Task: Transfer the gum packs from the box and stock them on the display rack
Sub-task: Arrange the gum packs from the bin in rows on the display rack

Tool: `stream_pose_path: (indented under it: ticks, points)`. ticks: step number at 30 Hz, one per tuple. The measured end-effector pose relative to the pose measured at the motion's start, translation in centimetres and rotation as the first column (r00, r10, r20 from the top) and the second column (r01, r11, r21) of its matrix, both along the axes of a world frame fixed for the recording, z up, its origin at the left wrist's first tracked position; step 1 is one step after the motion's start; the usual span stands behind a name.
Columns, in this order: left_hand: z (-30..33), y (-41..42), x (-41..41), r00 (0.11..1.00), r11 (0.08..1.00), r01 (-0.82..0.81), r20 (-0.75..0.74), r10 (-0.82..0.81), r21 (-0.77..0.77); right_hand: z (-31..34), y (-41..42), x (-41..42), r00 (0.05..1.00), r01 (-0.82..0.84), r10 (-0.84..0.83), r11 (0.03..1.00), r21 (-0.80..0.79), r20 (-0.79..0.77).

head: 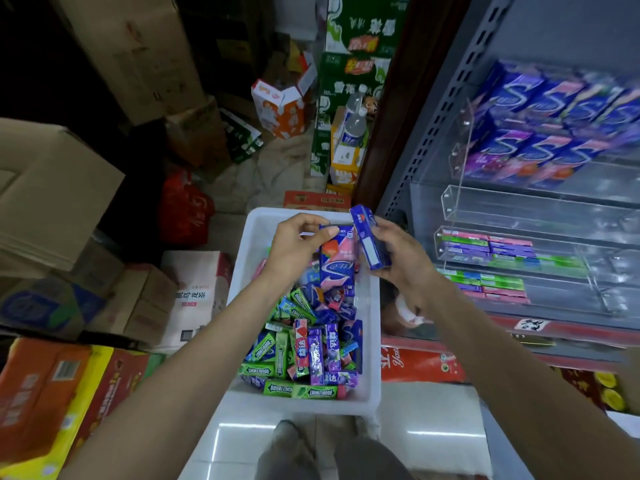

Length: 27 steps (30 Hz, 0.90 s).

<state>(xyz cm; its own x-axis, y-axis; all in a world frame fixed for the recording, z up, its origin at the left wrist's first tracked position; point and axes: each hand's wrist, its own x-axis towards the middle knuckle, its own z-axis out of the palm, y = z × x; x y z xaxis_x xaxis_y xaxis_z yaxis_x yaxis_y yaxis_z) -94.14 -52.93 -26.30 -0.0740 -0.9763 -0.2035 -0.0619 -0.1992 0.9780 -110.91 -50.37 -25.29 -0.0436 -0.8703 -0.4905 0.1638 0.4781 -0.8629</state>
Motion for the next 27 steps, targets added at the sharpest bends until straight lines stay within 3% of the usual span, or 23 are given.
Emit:
stream_pose_path:
  ticks: [4, 8, 11, 15, 20, 27]
  points:
    - [4.2, -0.3, -1.9, 1.0, 0.996, 0.004, 0.014, -0.003, -0.084, 2.9, 0.1, -1.0, 0.991, -0.097, 0.079, 0.98, -0.171, -0.11]
    - [7.8, -0.7, -5.0, 0.995, 0.998, -0.044, -0.094, 0.039, -0.053, 5.8, 0.2, -4.3, 0.998, -0.063, 0.061, 0.965, -0.254, -0.018]
    - [9.7, -1.4, -8.6, 0.971, 0.997, -0.054, -0.229, 0.063, 0.047, 7.5, 0.0, -8.8, 0.999, 0.046, -0.041, 0.977, -0.208, 0.027]
    - [11.5, -2.1, -14.4, 0.953, 0.993, -0.078, -0.285, 0.102, 0.094, 8.8, -1.2, -16.5, 0.983, 0.125, -0.15, 0.969, -0.211, -0.109]
    - [12.7, -2.2, -22.0, 0.934, 0.98, -0.125, -0.314, 0.168, 0.152, 10.6, -1.4, -25.4, 0.975, 0.074, -0.145, 0.924, -0.375, -0.167]
    - [13.5, -2.6, -27.4, 0.902, 0.987, -0.141, -0.402, 0.16, 0.075, 11.3, -2.3, -34.2, 0.922, 0.03, -0.228, 0.847, -0.531, -0.312]
